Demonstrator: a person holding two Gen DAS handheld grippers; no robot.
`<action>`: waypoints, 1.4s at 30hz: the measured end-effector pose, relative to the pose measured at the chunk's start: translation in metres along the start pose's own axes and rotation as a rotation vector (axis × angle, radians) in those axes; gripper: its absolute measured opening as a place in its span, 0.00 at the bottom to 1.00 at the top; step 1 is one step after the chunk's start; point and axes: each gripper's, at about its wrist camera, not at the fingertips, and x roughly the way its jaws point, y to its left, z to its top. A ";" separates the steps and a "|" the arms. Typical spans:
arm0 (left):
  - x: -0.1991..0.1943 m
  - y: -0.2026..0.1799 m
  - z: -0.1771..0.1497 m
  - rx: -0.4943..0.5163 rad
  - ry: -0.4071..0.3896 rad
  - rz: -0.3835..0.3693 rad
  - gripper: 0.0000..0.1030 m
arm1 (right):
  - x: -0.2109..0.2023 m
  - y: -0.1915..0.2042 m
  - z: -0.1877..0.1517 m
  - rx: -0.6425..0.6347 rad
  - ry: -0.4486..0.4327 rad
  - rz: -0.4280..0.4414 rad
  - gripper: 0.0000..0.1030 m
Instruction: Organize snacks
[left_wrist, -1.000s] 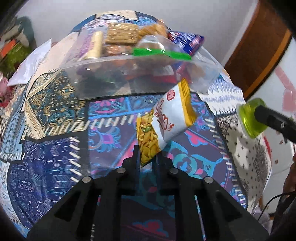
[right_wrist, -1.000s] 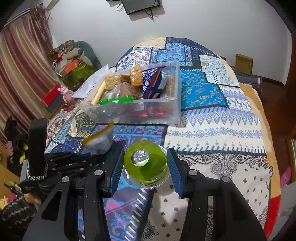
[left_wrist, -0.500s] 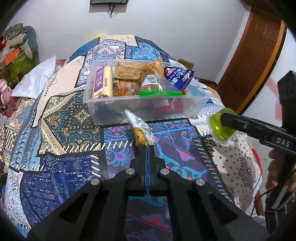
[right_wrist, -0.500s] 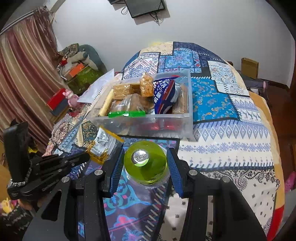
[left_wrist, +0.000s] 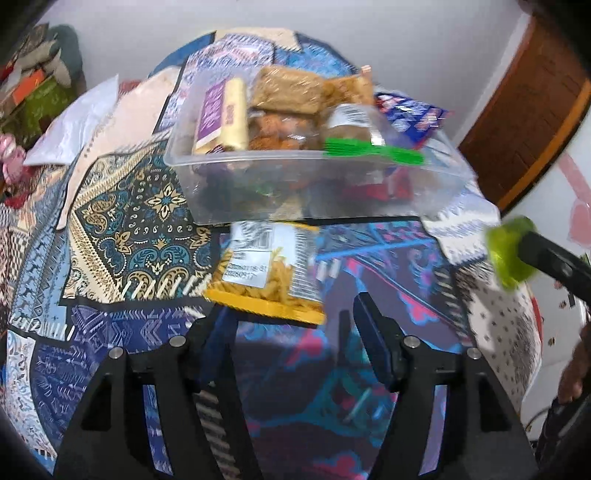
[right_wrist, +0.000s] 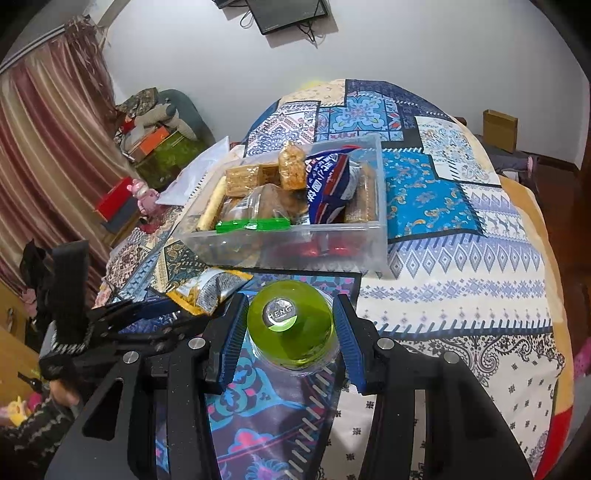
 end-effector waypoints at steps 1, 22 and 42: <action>0.006 0.003 0.003 -0.012 0.009 0.008 0.64 | 0.000 -0.001 0.000 0.002 0.001 -0.001 0.43; -0.015 -0.004 -0.004 0.062 -0.113 0.058 0.42 | 0.004 -0.003 0.007 0.006 -0.017 0.001 0.43; -0.052 0.001 0.079 0.036 -0.306 0.041 0.42 | 0.034 0.012 0.077 -0.014 -0.108 0.008 0.42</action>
